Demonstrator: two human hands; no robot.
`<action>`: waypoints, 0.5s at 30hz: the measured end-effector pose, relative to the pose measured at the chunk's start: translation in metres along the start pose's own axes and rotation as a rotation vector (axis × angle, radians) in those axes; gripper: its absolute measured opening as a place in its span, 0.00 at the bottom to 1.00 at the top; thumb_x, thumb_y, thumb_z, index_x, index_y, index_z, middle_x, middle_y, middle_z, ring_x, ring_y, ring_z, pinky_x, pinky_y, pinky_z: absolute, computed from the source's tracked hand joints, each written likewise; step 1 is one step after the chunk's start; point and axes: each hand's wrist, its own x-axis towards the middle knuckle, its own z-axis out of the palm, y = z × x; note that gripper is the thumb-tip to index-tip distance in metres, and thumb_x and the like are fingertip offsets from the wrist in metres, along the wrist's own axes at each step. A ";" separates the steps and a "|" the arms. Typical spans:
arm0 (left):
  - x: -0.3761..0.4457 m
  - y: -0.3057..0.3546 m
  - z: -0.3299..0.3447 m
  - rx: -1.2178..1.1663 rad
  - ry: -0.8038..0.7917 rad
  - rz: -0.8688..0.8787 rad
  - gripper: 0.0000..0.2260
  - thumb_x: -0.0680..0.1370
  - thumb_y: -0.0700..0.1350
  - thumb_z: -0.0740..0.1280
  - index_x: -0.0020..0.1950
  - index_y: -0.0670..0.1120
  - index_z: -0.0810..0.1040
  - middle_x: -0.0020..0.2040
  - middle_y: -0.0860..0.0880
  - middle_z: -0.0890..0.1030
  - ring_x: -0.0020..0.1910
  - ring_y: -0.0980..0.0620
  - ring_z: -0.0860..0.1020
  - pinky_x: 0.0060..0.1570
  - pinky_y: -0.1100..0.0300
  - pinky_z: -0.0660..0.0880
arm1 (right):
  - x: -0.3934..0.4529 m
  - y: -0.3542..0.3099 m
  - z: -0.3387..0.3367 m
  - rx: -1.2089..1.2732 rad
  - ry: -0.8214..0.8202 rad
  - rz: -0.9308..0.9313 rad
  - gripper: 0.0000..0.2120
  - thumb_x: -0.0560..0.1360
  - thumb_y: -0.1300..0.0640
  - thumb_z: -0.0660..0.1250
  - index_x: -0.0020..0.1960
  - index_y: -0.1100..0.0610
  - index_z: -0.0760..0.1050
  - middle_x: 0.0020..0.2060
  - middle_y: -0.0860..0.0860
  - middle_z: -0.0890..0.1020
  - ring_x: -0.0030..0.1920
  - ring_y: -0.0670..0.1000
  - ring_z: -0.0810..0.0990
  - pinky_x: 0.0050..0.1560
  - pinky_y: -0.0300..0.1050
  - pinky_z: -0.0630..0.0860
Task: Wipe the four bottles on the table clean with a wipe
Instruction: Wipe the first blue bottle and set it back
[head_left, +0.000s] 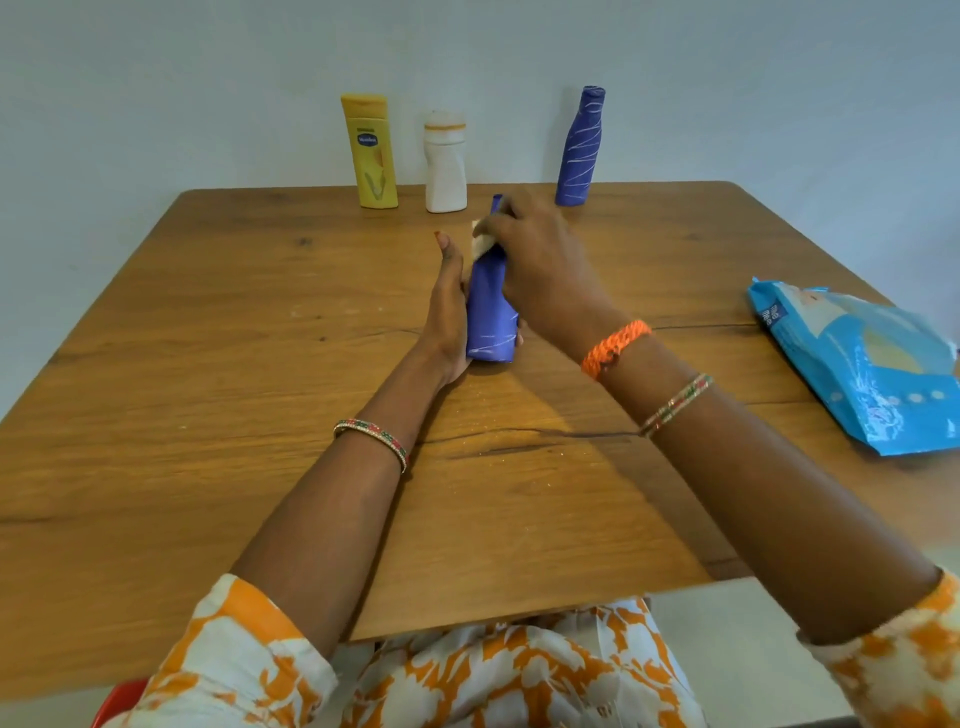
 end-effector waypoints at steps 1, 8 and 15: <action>0.000 0.001 0.000 0.004 -0.005 -0.028 0.33 0.80 0.65 0.42 0.47 0.44 0.79 0.40 0.41 0.81 0.38 0.43 0.79 0.40 0.51 0.76 | 0.009 0.004 -0.001 0.003 0.016 0.001 0.12 0.72 0.69 0.64 0.54 0.62 0.77 0.52 0.58 0.74 0.51 0.56 0.73 0.48 0.49 0.74; 0.009 -0.003 -0.012 -0.211 -0.043 -0.168 0.33 0.79 0.66 0.48 0.61 0.39 0.74 0.52 0.39 0.78 0.53 0.41 0.77 0.57 0.47 0.73 | -0.042 -0.010 0.022 0.142 -0.056 -0.028 0.11 0.71 0.68 0.67 0.53 0.61 0.78 0.48 0.56 0.76 0.49 0.55 0.74 0.48 0.53 0.75; 0.013 -0.001 -0.008 -0.242 0.026 -0.304 0.27 0.81 0.61 0.49 0.50 0.40 0.76 0.39 0.43 0.81 0.37 0.48 0.80 0.39 0.57 0.79 | -0.060 -0.016 0.011 0.167 -0.142 -0.073 0.11 0.70 0.70 0.67 0.50 0.62 0.81 0.46 0.56 0.78 0.51 0.58 0.76 0.48 0.56 0.76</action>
